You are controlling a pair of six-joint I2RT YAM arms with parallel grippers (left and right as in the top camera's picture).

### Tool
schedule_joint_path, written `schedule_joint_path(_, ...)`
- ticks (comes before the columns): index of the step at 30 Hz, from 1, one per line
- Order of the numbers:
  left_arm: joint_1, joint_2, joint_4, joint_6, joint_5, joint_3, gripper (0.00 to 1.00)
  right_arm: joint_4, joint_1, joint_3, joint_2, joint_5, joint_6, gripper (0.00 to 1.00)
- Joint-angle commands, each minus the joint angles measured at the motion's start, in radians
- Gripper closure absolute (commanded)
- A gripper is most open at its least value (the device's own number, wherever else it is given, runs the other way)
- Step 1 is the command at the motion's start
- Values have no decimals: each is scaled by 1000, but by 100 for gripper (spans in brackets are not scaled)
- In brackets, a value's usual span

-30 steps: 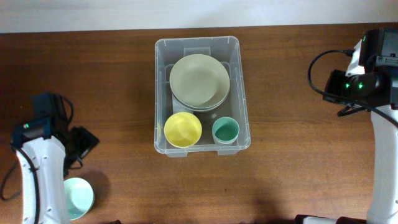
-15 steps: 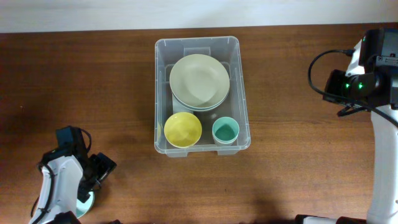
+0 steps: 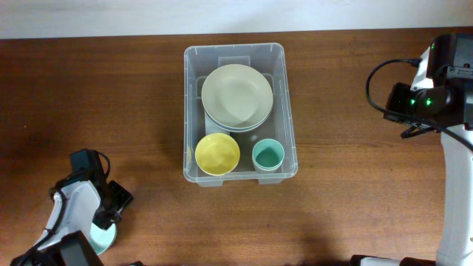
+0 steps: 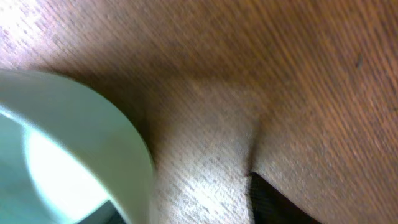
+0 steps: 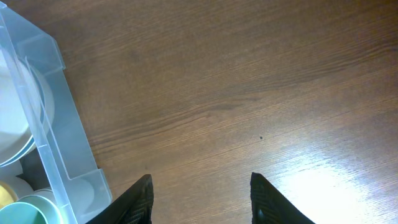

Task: Pack container
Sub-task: 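Move the left gripper to the teal cup and grasp it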

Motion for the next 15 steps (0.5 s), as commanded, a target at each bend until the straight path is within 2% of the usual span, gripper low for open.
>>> schedule_joint_path(1,6,18,24,12,12,-10,63,1,-6,-2,2,5,8,54)
schedule_joint_path(5,6,18,47,12,30,-10,79,2,-6,-2,2,5,8,54)
schedule_joint_path(7,6,18,58,12,31,-9,84,2,-6,-2,2,5,8,54)
schedule_joint_path(10,3,18,68,18,31,12,98,2,-6,-2,2,5,8,54)
schedule_joint_path(15,-23,10,6,61,82,144,99,5,-6,-2,3,5,8,54)
